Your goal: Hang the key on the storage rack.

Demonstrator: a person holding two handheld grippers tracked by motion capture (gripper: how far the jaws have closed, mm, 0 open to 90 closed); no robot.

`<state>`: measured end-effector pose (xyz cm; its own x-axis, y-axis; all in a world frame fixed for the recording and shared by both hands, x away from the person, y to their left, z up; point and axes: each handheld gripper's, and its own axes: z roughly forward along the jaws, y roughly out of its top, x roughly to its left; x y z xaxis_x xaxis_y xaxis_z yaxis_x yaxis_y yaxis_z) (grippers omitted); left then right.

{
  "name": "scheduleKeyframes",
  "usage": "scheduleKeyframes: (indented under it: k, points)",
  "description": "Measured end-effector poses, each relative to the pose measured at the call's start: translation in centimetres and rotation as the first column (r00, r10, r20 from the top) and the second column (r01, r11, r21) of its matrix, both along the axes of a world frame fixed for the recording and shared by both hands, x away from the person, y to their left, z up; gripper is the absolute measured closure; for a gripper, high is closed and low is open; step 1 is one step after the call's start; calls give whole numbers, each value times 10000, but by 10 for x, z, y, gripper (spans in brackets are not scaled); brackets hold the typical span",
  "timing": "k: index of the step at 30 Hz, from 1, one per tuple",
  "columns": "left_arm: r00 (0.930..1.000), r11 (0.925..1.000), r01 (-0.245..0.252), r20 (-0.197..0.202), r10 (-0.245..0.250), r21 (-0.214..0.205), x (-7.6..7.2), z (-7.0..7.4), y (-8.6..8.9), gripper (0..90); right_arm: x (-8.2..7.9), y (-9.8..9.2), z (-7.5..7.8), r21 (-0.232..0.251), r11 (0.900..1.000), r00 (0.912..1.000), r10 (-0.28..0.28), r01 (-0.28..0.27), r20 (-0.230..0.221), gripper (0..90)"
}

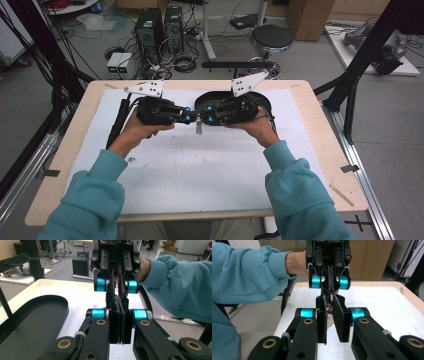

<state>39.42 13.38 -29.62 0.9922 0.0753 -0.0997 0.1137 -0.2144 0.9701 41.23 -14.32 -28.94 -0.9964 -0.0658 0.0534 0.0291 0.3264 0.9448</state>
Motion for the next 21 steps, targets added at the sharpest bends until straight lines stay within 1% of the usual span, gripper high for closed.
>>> scheduleKeyframes:
  k: [4,6,7,8,9,10,13,14,15,16,17,18,19,21]
  points:
    - [10000,10000,30,59,-30,20,0,0,-1,881,0,-1,0,-22,10000,10000,-54,54,-12,857]
    - [10000,10000,22,52,-22,-8,-1,0,-1,882,-1,-1,1,-57,9999,9998,-123,122,-174,867]
    - [10000,10000,30,88,-31,17,-1,0,-1,881,0,-1,1,-111,9998,9993,-154,150,-326,875]
    - [9999,10000,43,98,-43,35,0,0,-1,881,0,0,1,-68,9998,9991,-183,180,-389,878]
    - [9999,10000,36,117,-37,45,0,0,-1,881,1,0,0,-8,9999,9994,-157,157,-319,881]
    - [9999,10000,30,96,-30,42,-1,0,-1,881,2,0,1,-35,9999,9994,-162,161,-300,883]
    - [10000,10000,43,61,-43,21,0,-1,-1,881,-1,0,2,-204,9994,9983,-306,296,-495,887]
    - [10000,10000,25,58,-25,13,0,-1,-1,881,-1,0,2,-290,9992,9976,-309,292,-623,888]
    - [10000,10000,30,42,-30,32,0,-1,-1,880,-1,0,2,-307,9991,9973,-310,291,-659,889]
    - [10000,10000,63,-9,-63,36,1,-2,-1,880,0,0,2,-250,9992,9975,-334,320,-615,890]
    - [10000,10000,70,-40,-70,-4,1,-2,-1,879,-1,0,2,-336,9990,9974,-331,310,-646,890]
    - [10000,10000,59,-67,-59,-6,1,-2,-1,878,-1,0,2,-324,9989,9981,-356,340,-493,890]
    - [10000,10000,28,-91,-29,-59,1,-2,-1,876,-2,0,3,-357,9986,9982,-399,382,-458,890]
    - [9999,10000,-54,-88,54,-40,1,-3,-1,862,-2,0,3,-400,9981,9978,-477,458,-464,891]
